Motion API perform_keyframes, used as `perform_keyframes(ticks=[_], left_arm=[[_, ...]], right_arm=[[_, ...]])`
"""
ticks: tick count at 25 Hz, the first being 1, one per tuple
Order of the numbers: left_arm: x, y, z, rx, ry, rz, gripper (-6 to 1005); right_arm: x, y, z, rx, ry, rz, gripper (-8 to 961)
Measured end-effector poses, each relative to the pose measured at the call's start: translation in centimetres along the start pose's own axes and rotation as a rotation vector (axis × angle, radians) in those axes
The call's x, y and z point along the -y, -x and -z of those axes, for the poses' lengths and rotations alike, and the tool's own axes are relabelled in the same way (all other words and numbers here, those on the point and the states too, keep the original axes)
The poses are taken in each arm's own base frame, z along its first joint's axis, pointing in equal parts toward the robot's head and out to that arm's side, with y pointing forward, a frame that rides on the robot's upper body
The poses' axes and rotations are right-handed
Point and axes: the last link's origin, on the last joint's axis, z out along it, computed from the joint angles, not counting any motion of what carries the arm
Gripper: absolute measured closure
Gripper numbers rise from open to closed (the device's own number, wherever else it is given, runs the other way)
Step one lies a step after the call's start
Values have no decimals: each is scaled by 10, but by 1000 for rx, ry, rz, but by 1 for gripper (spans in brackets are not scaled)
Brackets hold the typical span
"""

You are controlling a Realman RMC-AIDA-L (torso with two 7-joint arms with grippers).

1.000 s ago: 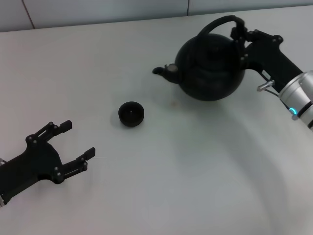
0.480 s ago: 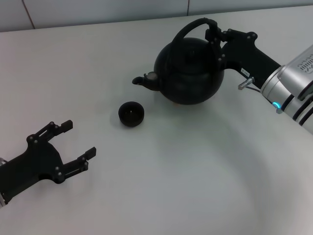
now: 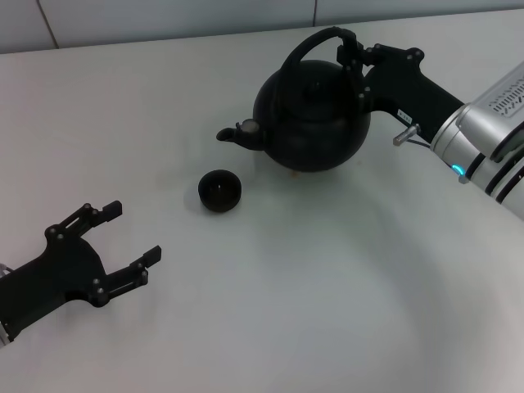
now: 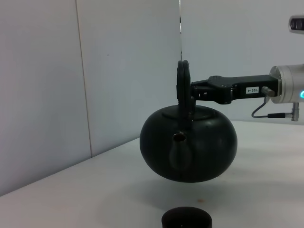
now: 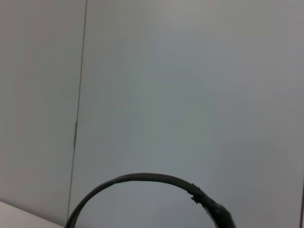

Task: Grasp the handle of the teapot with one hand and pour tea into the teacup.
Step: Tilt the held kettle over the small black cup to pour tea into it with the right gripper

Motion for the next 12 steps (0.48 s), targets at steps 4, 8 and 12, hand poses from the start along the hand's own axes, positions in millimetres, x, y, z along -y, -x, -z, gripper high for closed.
perform_keyframes(ticks=[4,8,12], left_arm=[[0,0,0,0,0,1,140],[0,0,0,-1,1,0,140],[0,0,0,-1,1,0,140]], right_arm=[[0,1,-2,-4,11,32,876],[-1,1,-3,-5,25,91,876],[-2,2,-5,-2,29,146,876]])
